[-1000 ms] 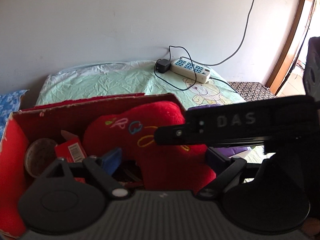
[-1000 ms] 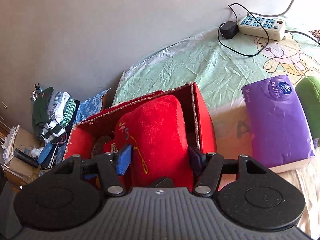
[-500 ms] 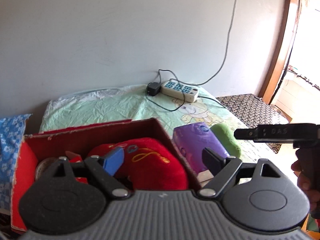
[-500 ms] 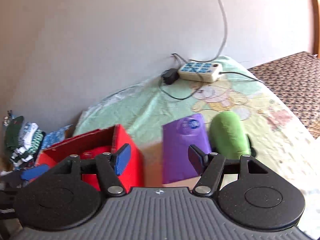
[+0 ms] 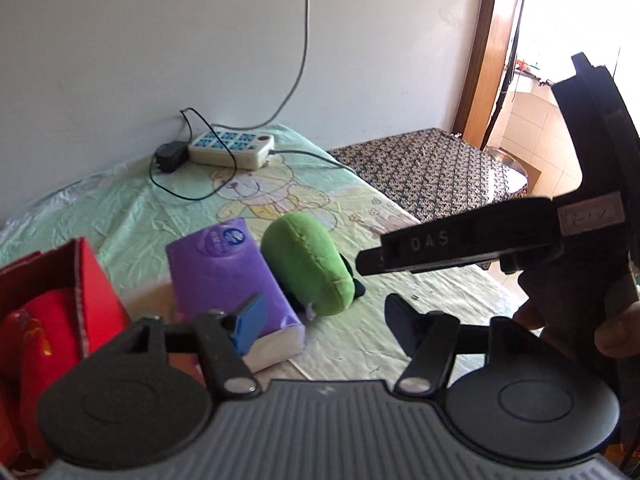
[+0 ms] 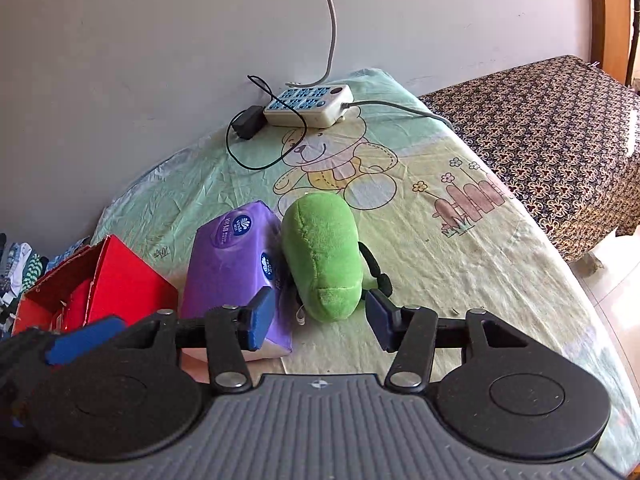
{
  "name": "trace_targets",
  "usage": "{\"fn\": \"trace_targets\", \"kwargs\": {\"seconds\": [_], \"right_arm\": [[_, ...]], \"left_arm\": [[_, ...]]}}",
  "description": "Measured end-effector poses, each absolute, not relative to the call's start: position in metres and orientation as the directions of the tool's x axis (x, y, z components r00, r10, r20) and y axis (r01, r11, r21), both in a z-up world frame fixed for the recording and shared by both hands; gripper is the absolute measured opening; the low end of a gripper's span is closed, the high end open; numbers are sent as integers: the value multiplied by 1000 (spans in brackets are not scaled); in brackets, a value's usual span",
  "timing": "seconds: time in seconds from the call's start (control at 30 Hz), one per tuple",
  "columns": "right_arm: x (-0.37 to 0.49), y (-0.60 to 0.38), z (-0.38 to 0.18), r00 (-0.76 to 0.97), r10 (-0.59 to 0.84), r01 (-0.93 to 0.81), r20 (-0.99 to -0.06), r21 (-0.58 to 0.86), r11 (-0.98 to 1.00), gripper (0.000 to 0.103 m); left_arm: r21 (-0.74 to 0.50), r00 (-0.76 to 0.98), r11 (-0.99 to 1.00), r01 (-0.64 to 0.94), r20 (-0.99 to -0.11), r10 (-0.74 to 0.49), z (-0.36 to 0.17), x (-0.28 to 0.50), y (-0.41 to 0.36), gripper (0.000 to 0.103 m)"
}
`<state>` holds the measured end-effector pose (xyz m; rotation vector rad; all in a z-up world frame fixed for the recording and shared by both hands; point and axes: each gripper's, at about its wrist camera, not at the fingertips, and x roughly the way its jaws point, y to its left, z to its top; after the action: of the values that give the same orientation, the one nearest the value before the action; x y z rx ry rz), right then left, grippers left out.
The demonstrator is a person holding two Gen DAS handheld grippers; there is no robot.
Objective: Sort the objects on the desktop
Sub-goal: 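Reach the right gripper to the green plush toy and grasp it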
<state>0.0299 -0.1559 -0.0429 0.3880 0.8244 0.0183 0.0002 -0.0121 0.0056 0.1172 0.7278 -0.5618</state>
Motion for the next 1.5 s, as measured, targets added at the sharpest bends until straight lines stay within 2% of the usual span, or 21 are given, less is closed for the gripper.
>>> {"fn": "trace_targets", "kwargs": {"seconds": [0.07, 0.1, 0.2, 0.23, 0.43, 0.57, 0.7, 0.83, 0.9, 1.03, 1.17, 1.3, 1.5], "right_arm": [[36, -165, -45, 670, 197, 110, -716, 357, 927, 50], [39, -169, -45, 665, 212, 95, -716, 363, 927, 50], [46, -179, -46, 649, 256, 47, -717, 374, 926, 50], [49, -181, -47, 643, 267, 33, -718, 374, 927, 50], [63, -191, -62, 581, 341, -6, -739, 414, 910, 51], [70, -193, -66, 561, 375, -33, -738, 432, 901, 51], [77, -197, -66, 552, 387, -57, -739, 430, 901, 52], [89, -210, -62, 546, 402, -60, -735, 445, 894, 57], [98, -219, -60, 535, 424, -52, -731, 472, 880, 57], [118, -229, -57, 509, 459, -63, -728, 501, 863, 60], [141, -226, -57, 462, 493, -110, -737, 504, 857, 64], [162, -222, -69, 407, 526, -126, -747, 524, 842, 64], [188, -208, -90, 334, 559, -157, -759, 540, 827, 66]], "left_arm": [[-76, 610, 860, 504, -674, -417, -4, 4, -24, 66], [-67, 616, 869, 491, -678, -400, -8, 5, -29, 70], [-73, 633, 897, 435, -684, -363, -15, 8, -34, 90], [-89, 632, 904, 418, -686, -360, -17, 9, -35, 94], [-256, 584, 913, 317, -706, -401, -31, 10, -36, 94], [-225, 666, 949, 220, -677, -315, -33, 1, -43, 99], [-159, 686, 961, 227, -674, -274, -31, 4, -57, 99], [-17, 711, 959, 284, -667, -222, -34, 16, -83, 87], [-25, 696, 959, 284, -682, -224, -40, 28, -90, 85], [-33, 670, 959, 280, -709, -220, -51, 49, -107, 69], [-16, 663, 963, 269, -723, -197, -61, 63, -119, 68], [-13, 644, 970, 243, -746, -171, -72, 76, -121, 68], [91, 654, 964, 249, -750, -98, -85, 87, -133, 67]]}}
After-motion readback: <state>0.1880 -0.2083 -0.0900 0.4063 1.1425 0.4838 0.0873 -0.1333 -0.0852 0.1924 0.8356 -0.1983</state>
